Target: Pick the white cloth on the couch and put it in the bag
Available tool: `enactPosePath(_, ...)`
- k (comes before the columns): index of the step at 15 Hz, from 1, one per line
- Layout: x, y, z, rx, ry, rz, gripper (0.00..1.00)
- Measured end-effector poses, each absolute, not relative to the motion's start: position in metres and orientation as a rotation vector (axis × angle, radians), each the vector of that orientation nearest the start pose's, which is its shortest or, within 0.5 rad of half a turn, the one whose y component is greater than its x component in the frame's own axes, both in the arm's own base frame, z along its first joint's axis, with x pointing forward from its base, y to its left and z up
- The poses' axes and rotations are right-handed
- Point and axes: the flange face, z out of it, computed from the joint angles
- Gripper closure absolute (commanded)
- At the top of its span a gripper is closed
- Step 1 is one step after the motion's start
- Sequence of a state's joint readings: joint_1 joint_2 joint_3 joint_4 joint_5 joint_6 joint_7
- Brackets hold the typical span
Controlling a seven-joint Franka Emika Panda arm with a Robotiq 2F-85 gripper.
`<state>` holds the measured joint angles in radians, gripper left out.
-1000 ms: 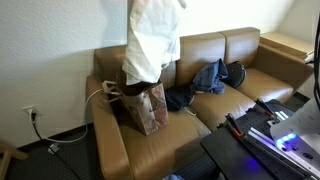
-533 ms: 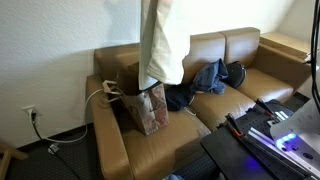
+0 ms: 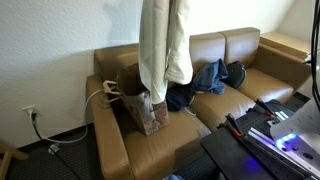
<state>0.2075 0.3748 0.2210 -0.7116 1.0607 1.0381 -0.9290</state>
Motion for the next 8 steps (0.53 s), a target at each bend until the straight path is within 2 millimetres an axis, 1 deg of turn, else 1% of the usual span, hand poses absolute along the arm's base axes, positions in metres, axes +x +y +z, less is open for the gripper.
enactPosePath(4, 0.468, 0.293, 0.807, -1.259, -1.772, -0.287, 0.99)
enactPosePath(6, 0.467, 0.291, 0.814, -1.254, -1.782, -0.341, 0.99)
enactPosePath(8, 0.465, 0.287, 0.828, -1.264, -1.784, -0.42, 0.99)
